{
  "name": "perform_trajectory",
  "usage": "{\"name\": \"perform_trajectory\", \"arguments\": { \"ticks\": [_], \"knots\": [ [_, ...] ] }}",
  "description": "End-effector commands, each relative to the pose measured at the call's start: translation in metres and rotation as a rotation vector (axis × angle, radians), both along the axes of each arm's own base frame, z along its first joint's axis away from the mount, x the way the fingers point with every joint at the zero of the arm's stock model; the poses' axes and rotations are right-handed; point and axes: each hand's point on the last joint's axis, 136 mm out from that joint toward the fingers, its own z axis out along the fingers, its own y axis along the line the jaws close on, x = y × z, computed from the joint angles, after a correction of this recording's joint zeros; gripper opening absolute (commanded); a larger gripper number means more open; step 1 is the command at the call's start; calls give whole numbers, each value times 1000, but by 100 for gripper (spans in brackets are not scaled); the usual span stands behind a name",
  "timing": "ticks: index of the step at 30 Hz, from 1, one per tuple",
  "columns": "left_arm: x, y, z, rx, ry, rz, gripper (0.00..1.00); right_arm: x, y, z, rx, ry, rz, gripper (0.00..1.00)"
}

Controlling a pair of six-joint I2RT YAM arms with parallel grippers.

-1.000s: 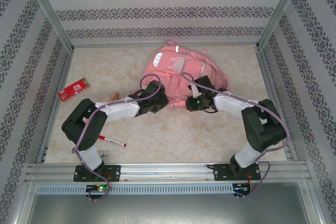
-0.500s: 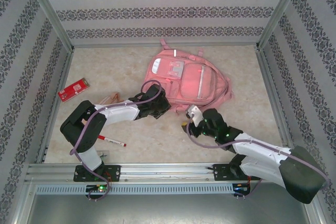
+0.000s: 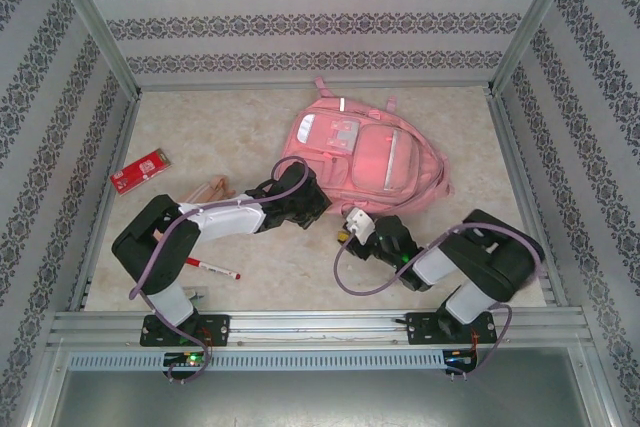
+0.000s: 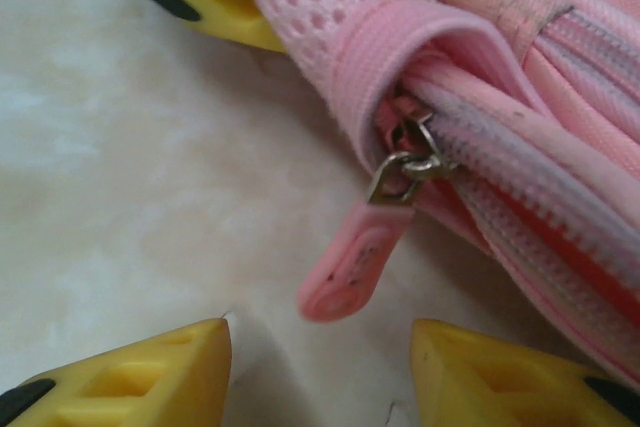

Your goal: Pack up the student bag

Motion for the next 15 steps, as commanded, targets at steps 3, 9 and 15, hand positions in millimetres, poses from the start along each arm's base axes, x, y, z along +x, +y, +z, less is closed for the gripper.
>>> {"name": "perform_trajectory", "arguments": {
  "ticks": [3, 9, 15],
  "knots": [
    [-5, -25, 41, -139, -71, -48, 0, 28, 15, 45, 130, -202, -55, 50],
    [-4, -24, 39, -136, -70, -39, 0, 25, 22, 50, 136, -217, -40, 47],
    [-4, -25, 36, -134, -66, -38, 0, 33, 17, 61, 155, -245, -97, 39]
  ]
}}
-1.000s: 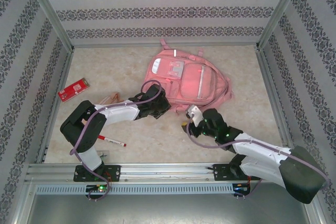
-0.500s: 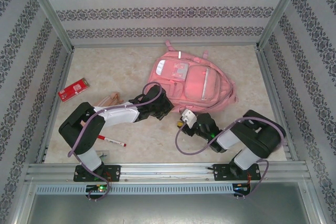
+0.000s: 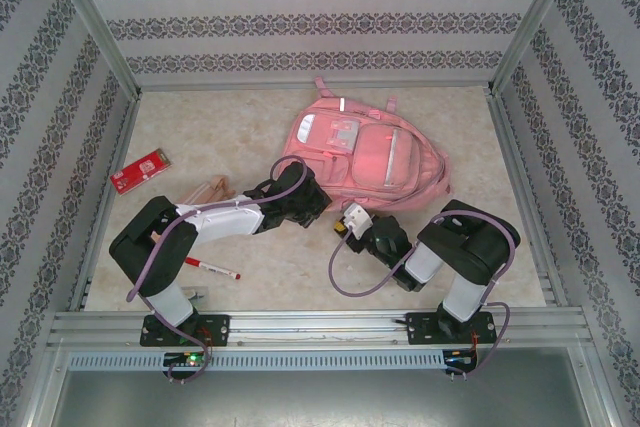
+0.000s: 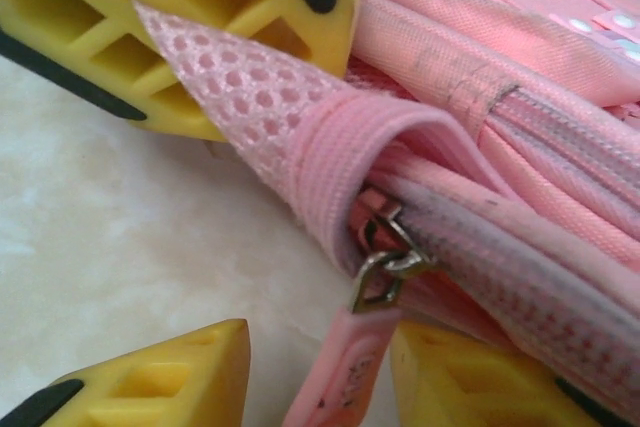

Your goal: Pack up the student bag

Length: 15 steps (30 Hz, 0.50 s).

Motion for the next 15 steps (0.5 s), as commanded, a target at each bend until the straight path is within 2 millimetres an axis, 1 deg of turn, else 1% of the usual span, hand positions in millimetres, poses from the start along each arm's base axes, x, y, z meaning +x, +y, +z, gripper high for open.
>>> {"name": "perform_trajectory", "arguments": {
  "ticks": [1, 4, 7, 10, 13, 15],
  "knots": [
    [-6, -24, 30, -106, -56, -55, 0, 17, 7, 47, 110, -133, -52, 38],
    [-5, -22, 29, -98, -60, -45, 0, 19, 4, 50, 133, -129, -82, 36],
    [-3, -21, 29, -92, -65, -37, 0, 14, 8, 53, 146, -129, -71, 35],
    [-2, -22, 29, -91, -66, -37, 0, 12, 12, 60, 154, -146, -77, 31],
    [-2, -22, 27, -88, -62, -39, 0, 12, 10, 65, 163, -160, -99, 25],
    [-2, -22, 26, -83, -61, -39, 0, 14, 7, 67, 172, -161, -121, 16]
  ]
}}
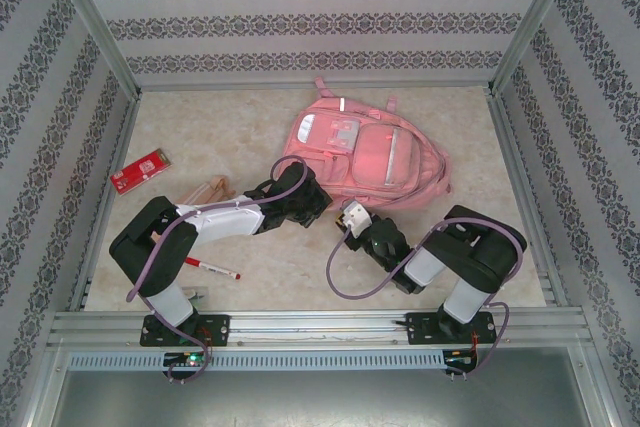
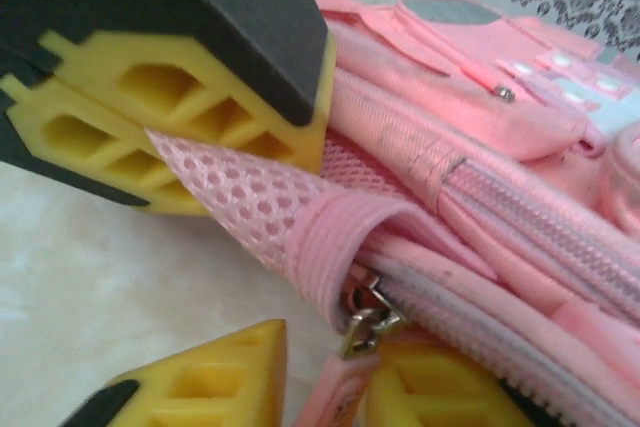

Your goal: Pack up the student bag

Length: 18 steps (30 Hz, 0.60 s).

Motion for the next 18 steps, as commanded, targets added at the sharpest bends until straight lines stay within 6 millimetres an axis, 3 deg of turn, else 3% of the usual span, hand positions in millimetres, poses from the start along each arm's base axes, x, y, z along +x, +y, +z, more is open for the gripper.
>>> {"name": "perform_trajectory", "arguments": {
  "ticks": [1, 4, 11, 18],
  "knots": [
    [-3, -20, 25, -78, -52, -44, 0, 13, 2, 46, 131, -110, -53, 11],
    [-2, -18, 25, -65, -57, -43, 0, 9, 1, 42, 139, -90, -45, 0],
    [7, -1, 18, -23, -81, -19, 0, -4, -4, 27, 232, 29, -40, 0],
    [33, 31, 4, 87, -137, -28, 0, -8, -26, 14, 328, 188, -129, 0]
  ]
}}
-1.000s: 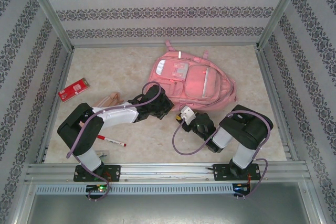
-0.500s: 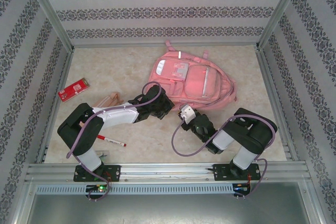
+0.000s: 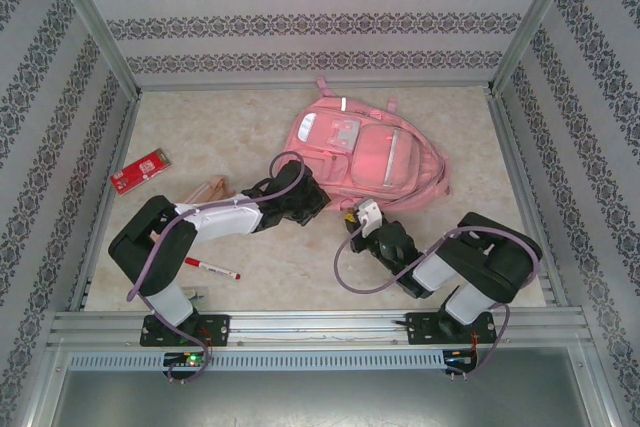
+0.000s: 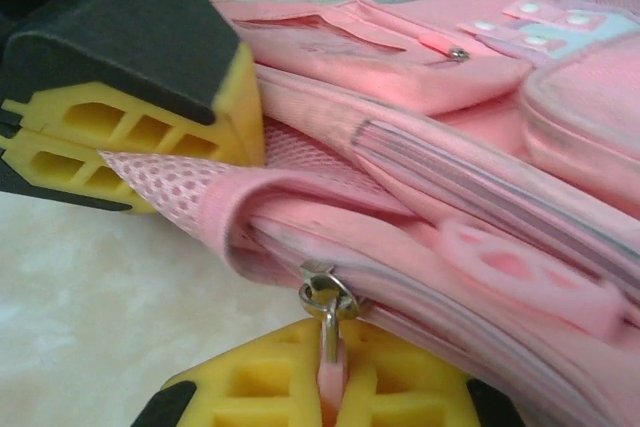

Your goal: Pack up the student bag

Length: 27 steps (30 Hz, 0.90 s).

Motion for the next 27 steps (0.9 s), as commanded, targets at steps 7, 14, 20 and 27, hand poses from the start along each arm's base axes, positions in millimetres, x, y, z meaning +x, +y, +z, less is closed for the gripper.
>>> {"name": "perform_trajectory", "arguments": {
  "ticks": [7, 14, 20, 27],
  "knots": [
    [40, 43, -2, 76, -92, -39, 0, 14, -54, -14, 163, 247, -212, 0],
    [58, 86, -14, 149, -66, -41, 0, 12, -76, -27, 127, 319, -266, 0],
    [91, 101, -18, 246, -22, -226, 0, -4, -35, -19, 110, 347, -4, 0],
    [155, 121, -32, 383, -76, -210, 31, -18, 15, -8, 74, 322, 236, 0]
  ]
}}
